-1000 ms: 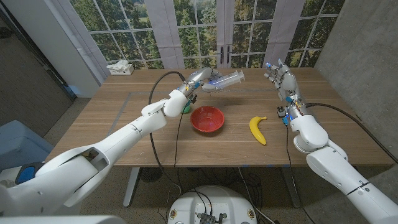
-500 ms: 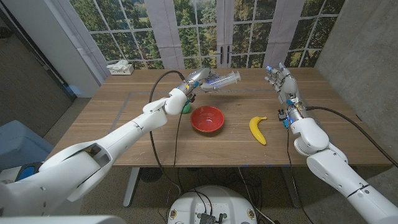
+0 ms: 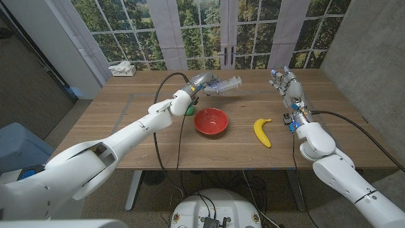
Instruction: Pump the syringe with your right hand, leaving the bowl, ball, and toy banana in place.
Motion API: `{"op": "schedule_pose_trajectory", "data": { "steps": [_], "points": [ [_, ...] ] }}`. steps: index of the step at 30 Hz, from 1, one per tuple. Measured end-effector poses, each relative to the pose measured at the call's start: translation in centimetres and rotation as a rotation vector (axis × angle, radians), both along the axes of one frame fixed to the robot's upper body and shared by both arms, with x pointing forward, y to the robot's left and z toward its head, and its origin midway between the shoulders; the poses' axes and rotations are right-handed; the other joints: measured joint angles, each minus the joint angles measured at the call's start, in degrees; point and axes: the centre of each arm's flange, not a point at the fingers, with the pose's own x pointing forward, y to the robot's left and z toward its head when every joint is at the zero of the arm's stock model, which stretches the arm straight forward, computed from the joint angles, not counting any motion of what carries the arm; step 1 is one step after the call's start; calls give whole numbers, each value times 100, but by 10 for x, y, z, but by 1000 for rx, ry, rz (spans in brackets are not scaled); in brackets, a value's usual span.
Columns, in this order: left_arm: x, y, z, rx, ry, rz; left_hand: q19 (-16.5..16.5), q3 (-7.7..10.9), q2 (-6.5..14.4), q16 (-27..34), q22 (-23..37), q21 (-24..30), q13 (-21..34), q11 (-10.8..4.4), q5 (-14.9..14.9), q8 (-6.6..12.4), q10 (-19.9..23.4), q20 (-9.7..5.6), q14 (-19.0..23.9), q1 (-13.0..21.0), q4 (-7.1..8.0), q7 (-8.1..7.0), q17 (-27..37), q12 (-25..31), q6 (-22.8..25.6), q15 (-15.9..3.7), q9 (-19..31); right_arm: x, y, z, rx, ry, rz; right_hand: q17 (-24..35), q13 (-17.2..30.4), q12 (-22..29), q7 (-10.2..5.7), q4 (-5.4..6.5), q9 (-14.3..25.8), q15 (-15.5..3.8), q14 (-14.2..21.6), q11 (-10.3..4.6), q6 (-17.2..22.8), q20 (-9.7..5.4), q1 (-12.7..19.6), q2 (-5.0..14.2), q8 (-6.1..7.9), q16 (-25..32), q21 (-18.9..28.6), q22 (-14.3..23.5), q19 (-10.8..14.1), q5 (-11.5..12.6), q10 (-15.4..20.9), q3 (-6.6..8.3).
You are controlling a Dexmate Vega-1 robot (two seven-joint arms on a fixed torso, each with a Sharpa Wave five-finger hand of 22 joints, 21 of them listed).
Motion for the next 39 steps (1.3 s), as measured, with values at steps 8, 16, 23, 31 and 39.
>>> {"op": "schedule_pose_trajectory", "data": {
  "steps": [8, 16, 23, 31, 39],
  "points": [
    [13, -1, -6, 11, 41, 36, 0, 0, 1, -1, -8, 0, 0, 0, -1, 0, 0, 0, -11, -1, 1, 0, -1, -45, 0, -11, 0, 2, -2, -2, 0, 9, 2, 0, 0, 0, 0, 0, 0, 0, 0, 0, 0, 0, 0, 0, 0, 0, -42, 0, 0, 0, 0, 0],
    [23, -4, -12, 23, 66, 54, -33, -1, 1, -3, -21, 0, -1, 0, 8, 0, 0, 13, -11, -1, 1, 0, -1, -45, 0, -11, 1, 2, -3, -3, 3, 12, 4, 0, 0, 0, 0, -24, 0, 0, 0, 0, 0, 0, 0, 0, 0, 0, -41, -1, 0, 0, 0, -24],
    [32, -5, -17, 26, 102, 69, -33, -4, 1, -23, -21, -1, -1, 0, 8, -1, 0, 13, -11, -1, 5, 0, -2, -45, 0, -11, 1, 4, -5, -4, 3, 18, -1, 0, 0, 0, 0, -23, 0, 0, 0, 0, 0, 0, 0, 0, 0, 0, -41, -1, 0, 0, 0, -24],
    [39, -8, -20, 44, 128, 95, -72, 11, 1, -34, -20, -1, -1, 0, 6, -23, 0, 31, -22, -1, -9, 0, -2, -45, 0, -21, 27, 4, -6, -6, 6, 23, -5, 0, 0, 0, 0, -23, 0, 0, 0, 0, 0, 0, 0, 0, 0, 0, -41, -1, 0, 0, 0, -23],
    [45, -9, -21, 64, 164, 131, -155, 19, 3, -51, -18, -1, -3, -71, 28, -64, 71, 31, -63, -3, -15, -52, -4, -91, 49, -63, 30, 5, -6, -6, 10, 26, -7, 0, 0, 0, 0, -23, 0, 0, 0, 21, 0, 0, 0, -1, 0, 0, -82, -1, 0, 0, 21, -23]
  ]
}}
